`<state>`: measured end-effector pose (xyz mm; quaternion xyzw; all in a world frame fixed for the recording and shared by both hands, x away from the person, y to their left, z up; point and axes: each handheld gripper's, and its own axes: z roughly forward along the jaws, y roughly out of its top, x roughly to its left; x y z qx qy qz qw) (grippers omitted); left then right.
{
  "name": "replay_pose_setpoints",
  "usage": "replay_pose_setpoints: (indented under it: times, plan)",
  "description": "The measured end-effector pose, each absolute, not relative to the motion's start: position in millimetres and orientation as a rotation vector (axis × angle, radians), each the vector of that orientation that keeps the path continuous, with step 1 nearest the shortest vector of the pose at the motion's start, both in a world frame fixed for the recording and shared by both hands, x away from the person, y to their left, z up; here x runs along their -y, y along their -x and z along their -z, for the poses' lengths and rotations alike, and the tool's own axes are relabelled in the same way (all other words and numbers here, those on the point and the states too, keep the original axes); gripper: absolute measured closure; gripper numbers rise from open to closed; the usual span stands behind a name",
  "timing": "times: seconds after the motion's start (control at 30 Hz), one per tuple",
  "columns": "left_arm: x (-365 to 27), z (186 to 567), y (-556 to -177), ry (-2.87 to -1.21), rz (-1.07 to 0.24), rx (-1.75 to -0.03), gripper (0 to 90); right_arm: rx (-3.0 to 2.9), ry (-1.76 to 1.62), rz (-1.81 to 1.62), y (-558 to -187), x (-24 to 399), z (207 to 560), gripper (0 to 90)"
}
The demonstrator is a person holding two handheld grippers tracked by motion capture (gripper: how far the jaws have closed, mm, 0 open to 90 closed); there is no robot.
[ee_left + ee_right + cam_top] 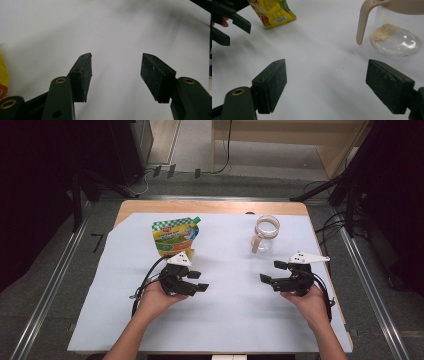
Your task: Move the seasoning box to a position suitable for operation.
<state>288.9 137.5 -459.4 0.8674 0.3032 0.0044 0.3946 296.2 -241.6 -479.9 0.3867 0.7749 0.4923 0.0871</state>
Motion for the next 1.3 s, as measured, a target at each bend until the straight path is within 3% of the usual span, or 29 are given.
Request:
replay_pose_setpoints:
  times: [0.43, 0.83, 1.3]
  plan:
    - [-145, 455, -292, -2.161, 0.021, -0.810, 43.8, -2.364, -1.096, -1.421, -295, 233, 480, 21.8]
    - [-143, 454, -292, -2.184, -0.007, -0.812, 44.3, -2.376, -1.017, -1.436, -297, 231, 476, 32.9]
    - [-142, 457, -294, -2.189, 0.014, -0.800, 44.4, -2.390, -0.970, -1.439, -294, 230, 474, 38.1]
